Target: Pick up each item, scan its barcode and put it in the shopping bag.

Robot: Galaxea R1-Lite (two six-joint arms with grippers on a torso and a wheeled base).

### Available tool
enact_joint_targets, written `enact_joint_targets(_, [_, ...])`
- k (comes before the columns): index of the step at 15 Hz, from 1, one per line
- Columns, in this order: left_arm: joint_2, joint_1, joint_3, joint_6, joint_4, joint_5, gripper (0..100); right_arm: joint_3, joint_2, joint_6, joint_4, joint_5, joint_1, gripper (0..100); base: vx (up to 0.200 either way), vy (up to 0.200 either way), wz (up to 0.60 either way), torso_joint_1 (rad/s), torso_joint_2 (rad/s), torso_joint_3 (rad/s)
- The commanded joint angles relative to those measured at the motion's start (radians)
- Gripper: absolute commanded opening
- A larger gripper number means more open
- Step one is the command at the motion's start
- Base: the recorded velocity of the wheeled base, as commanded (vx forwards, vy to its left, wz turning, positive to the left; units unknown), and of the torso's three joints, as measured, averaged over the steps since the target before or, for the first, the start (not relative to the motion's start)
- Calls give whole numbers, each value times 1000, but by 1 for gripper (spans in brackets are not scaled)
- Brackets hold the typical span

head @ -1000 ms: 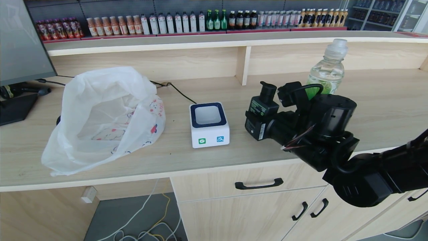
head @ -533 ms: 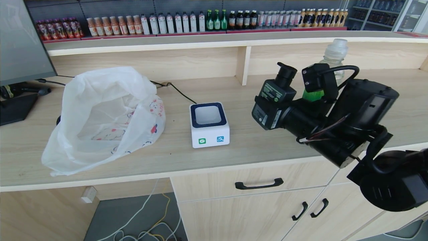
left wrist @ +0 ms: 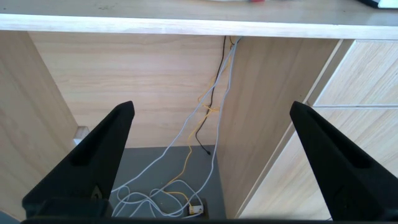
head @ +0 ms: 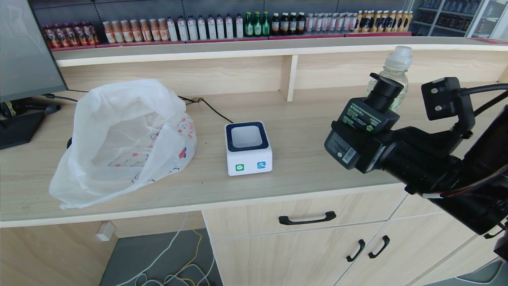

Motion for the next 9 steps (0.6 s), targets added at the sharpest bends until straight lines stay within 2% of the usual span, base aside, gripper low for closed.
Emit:
enact_joint_targets(1, [0, 0, 0, 0, 0, 0, 100, 69, -100, 0, -1, 5, 0, 0, 0, 0, 0, 0, 0, 0])
enact_joint_targets(9, [0, 0, 0, 1, 0, 0, 100, 192, -180, -5, -1, 97, 0, 0, 0, 0, 0, 0, 0, 0])
